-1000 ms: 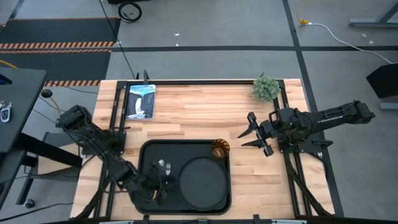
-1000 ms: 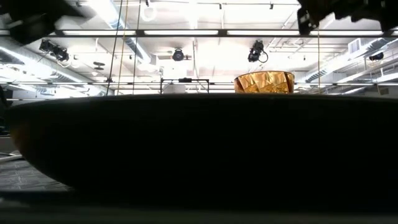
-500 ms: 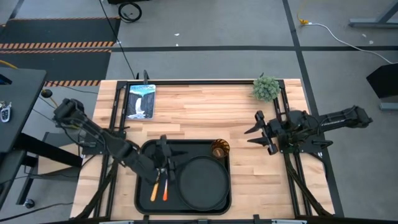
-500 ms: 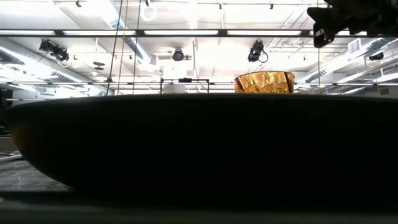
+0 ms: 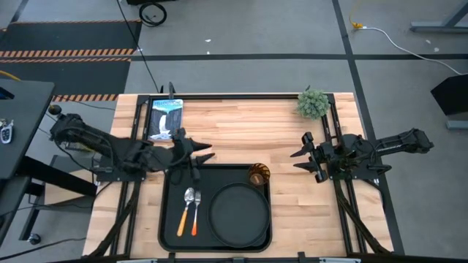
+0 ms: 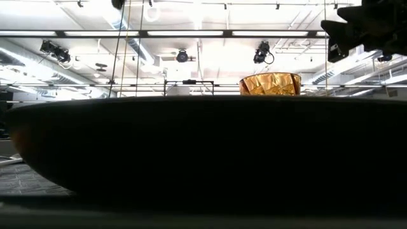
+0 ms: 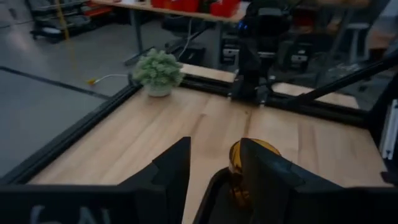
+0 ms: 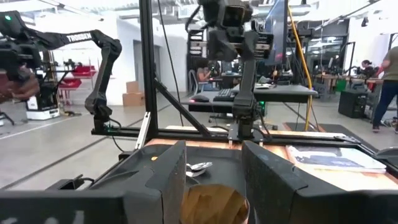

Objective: Pick and place plate/cup/fork/spoon on tray
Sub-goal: Return to Home Position

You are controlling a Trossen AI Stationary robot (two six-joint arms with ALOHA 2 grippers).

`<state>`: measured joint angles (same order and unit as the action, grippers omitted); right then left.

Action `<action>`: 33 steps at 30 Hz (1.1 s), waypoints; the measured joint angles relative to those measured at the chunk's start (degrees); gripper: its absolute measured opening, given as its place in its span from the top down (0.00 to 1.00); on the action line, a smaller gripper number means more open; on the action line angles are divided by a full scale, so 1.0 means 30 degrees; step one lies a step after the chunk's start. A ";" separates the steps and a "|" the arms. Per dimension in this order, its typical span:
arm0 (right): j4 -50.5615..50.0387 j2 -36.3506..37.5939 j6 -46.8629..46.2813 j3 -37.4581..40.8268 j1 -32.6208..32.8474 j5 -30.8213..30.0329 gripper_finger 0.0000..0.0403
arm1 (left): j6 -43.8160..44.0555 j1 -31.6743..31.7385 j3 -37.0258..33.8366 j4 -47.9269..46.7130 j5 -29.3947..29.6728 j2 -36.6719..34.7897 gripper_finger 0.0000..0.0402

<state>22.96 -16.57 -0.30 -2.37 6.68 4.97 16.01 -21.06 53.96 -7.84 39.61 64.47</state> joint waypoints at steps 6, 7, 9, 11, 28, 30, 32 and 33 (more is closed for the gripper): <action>0.0366 0.0268 -0.0458 0.0662 -0.0022 -0.0012 0.60 | -0.0591 0.1557 -0.3685 0.4491 -0.2864 -0.0168 0.68; 0.0407 0.0272 -0.0481 0.0662 -0.0022 -0.0019 0.60 | -0.0581 0.1856 -0.4141 0.5152 -0.3205 -0.0180 0.69; 0.0579 0.0270 -0.0426 0.0662 -0.0022 -0.0234 0.60 | -0.0877 0.2521 -0.5088 0.5723 -0.3909 -0.0523 0.71; 0.0645 0.0275 -0.0417 0.0662 -0.0022 -0.0745 0.60 | -0.1081 0.3264 -0.5776 0.5945 -0.4424 -0.1133 0.73; 0.0612 0.0231 -0.0357 0.0648 -0.0022 -0.1304 0.60 | -0.1633 0.7212 -1.3329 0.6050 -0.5665 -1.0833 0.95; 0.0612 0.0231 -0.0357 0.0648 -0.0022 -0.1304 0.60 | -0.1721 0.6902 -1.4336 0.6119 -0.5158 -1.1378 0.97; 0.0612 0.0231 -0.0357 0.0648 -0.0022 -0.1297 0.60 | -0.1977 0.6597 -1.5217 0.6295 -0.4350 -1.1830 0.98; 0.0612 0.0231 -0.0357 0.0648 -0.0022 -0.1297 0.60 | -0.2054 0.6453 -1.5596 0.6484 -0.3967 -1.2060 0.99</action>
<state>24.80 -15.88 -1.37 -0.43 6.61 1.08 9.85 -1.70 7.17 11.61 27.71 28.29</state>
